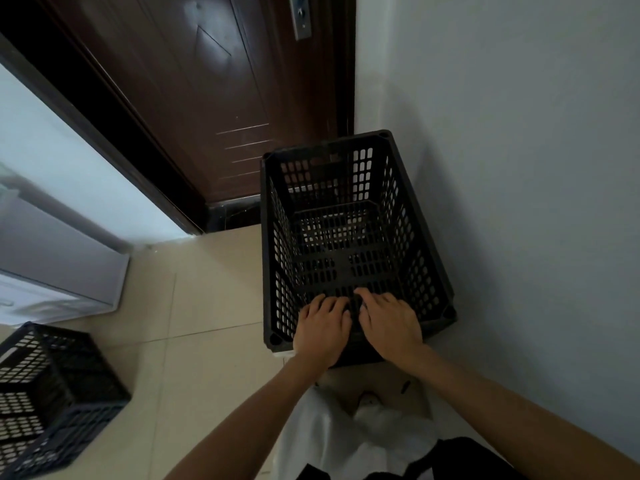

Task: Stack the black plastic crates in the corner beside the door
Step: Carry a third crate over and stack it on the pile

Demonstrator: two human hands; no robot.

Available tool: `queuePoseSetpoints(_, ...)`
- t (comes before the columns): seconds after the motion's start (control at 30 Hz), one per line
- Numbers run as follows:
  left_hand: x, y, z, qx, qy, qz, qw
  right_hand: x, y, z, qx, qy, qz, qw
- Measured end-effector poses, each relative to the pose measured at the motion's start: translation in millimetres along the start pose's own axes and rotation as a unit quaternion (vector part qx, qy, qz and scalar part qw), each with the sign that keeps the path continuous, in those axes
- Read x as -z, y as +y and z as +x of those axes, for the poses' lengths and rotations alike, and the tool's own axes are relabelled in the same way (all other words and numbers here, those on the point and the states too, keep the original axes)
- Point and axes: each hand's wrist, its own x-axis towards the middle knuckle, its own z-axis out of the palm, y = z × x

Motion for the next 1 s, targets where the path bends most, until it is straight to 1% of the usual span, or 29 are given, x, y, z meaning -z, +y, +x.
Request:
queuePoseSetpoints(0.27, 2.3, 3.0, 1.5, 0.014, 0.019, 0.019, 1.000, -1.3, -0.6, -0.4, 0.006, 0.010, -0.031, 0.999)
queuePoseSetpoints(0.4, 5.8, 2.7, -0.2, 0.005, 0.018, 0.016, 1.000, 1.8, -1.5, -1.7, 0.009, 0.034, -0.036, 0.999)
queuePoseSetpoints(0.53, 5.8, -2.5, 1.4, -0.014, 0.014, -0.041, 0.999, 0.8, -4.2, -3.2, -0.005, 0.032, -0.030, 0.999)
queuePoseSetpoints(0.63, 10.9, -13.8, 5.3, -0.005, 0.050, -0.124, 0.991, -0.6, -7.4, -2.2, -0.013, 0.033, -0.028, 0.999)
queuePoseSetpoints(0.73, 23.4, -40.4, 17.2, -0.025, 0.079, -0.144, 0.986, 5.4, -25.0, 7.0, 0.007, 0.029, -0.031, 0.999)
queuePoseSetpoints(0.83, 39.6, -83.1, 40.0, -0.070, 0.097, -0.087, 0.989, 12.5, -61.7, 30.4, 0.014, 0.024, 0.011, 1.000)
queuePoseSetpoints(0.9, 49.0, -115.4, 57.2, -0.098, 0.114, -0.069, 0.986, 14.0, -91.3, 50.0, 0.000, 0.024, 0.052, 0.998)
queuePoseSetpoints(1.0, 67.2, -159.1, 84.0, -0.123, 0.100, -0.070, 0.985, 8.3, -130.8, 79.9, -0.046, 0.024, 0.094, 0.994)
